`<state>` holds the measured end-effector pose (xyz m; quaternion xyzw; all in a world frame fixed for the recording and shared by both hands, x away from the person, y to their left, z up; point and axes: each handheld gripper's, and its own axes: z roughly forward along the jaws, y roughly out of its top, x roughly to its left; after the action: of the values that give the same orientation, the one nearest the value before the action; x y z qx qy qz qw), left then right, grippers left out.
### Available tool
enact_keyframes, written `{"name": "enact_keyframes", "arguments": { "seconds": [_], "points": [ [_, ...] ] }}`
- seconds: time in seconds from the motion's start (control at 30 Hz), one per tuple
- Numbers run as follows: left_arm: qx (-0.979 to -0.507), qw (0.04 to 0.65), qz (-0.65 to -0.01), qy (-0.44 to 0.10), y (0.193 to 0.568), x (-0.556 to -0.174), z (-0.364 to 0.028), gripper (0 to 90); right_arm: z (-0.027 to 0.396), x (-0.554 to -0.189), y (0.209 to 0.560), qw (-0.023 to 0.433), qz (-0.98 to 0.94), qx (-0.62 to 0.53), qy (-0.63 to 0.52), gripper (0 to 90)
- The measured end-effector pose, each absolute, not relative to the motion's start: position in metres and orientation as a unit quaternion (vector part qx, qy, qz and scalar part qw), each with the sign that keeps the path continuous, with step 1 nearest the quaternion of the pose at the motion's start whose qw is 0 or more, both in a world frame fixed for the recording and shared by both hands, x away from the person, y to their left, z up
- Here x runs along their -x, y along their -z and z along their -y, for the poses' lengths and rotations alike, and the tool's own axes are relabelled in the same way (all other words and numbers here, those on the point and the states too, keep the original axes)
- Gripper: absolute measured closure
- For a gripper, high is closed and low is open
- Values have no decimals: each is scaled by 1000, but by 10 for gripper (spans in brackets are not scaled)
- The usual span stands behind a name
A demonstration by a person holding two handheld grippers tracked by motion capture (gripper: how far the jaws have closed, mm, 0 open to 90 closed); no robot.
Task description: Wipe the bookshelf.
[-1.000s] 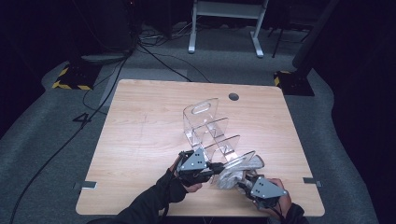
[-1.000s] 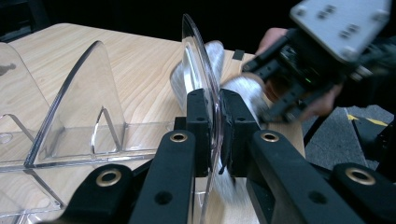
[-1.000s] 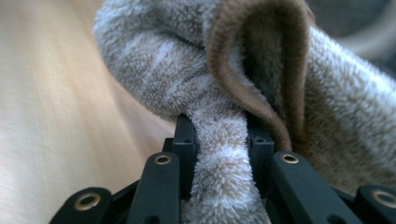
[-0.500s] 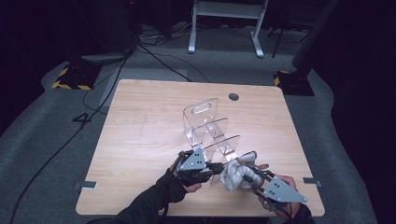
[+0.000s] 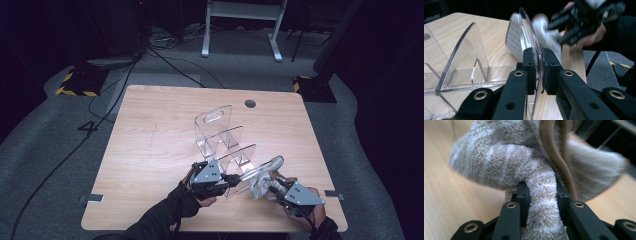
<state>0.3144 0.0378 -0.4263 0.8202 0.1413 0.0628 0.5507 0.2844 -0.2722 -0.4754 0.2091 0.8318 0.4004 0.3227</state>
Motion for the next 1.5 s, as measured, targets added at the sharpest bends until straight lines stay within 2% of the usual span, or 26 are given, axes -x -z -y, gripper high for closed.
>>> {"name": "enact_keyframes", "arguments": {
  "seconds": [0.27, 0.5, 0.7, 0.83, 1.17, 1.5],
  "points": [
    [-819, 552, -145, -61, 427, -314, -36, 824, 239, -280, 489, 293, -857, -167, -390, 726],
    [-819, 552, -145, -64, 428, -314, -35, 821, 221, -264, 472, 293, -845, -125, -429, 726],
    [-819, 551, -146, -65, 428, -314, -35, 822, 237, -258, 447, 330, -807, -148, -467, 727],
    [-819, 551, -147, -63, 427, -314, -36, 823, 254, -265, 444, 350, -798, -172, -459, 727],
    [-819, 551, -147, -62, 427, -313, -34, 816, 273, -286, 472, 328, -822, -218, -412, 726],
    [-818, 552, -146, -63, 428, -314, -33, 807, 256, -283, 481, 302, -843, -192, -402, 727]
  ]
}}
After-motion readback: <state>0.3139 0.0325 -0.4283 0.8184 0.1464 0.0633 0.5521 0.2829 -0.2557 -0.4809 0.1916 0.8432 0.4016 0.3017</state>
